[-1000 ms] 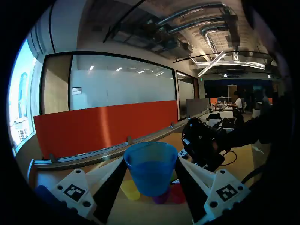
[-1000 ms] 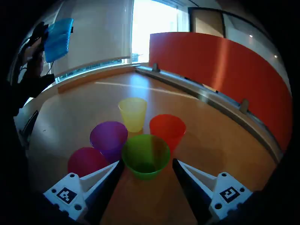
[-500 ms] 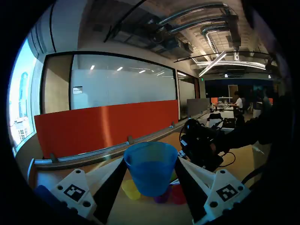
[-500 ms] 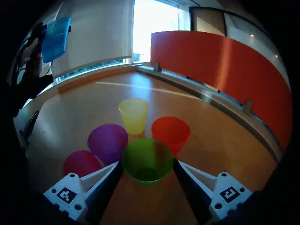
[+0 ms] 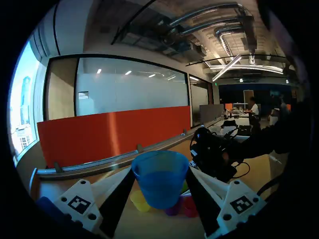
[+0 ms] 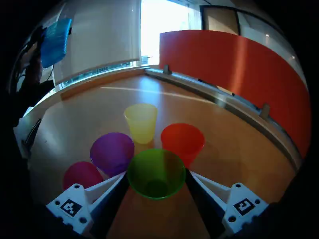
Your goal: Pour water
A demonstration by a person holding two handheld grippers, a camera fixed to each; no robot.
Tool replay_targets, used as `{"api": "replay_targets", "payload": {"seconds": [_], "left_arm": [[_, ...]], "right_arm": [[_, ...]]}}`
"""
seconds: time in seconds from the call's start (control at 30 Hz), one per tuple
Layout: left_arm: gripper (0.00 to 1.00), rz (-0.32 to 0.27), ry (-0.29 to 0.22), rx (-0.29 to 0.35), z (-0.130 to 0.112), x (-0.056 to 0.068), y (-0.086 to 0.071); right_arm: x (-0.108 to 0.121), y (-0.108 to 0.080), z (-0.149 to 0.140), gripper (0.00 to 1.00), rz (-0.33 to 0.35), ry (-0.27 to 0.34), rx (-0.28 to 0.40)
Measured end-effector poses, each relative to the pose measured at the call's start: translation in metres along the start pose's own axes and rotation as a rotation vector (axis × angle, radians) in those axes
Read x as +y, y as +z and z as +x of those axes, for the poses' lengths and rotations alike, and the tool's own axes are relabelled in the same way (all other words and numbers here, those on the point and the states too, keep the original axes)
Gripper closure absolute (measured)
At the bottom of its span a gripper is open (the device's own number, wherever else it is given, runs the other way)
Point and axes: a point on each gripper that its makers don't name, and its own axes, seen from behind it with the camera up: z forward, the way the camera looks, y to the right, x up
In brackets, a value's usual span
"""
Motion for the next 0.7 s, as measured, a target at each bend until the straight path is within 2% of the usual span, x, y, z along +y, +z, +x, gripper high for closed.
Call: {"api": "replay_targets", "payload": {"seconds": [0.13, 0.3, 0.7], "left_arm": [[0.15, 0.002, 0.000, 0.000, -0.001, 0.000, 0.000], [0.15, 0.000, -0.002, -0.002, -0.002, 0.000, 0.001], [0.15, -0.003, 0.003, -0.002, 0.001, 0.004, 0.002]], "right_arm": [[0.000, 0.000, -0.001, 0.07, 0.004, 0.017, -0.002], [-0.001, -0.002, -0.001, 0.08, 0.009, 0.033, 0.002], [-0.003, -0.014, 0.014, 0.08, 0.007, 0.027, 0.039]]}}
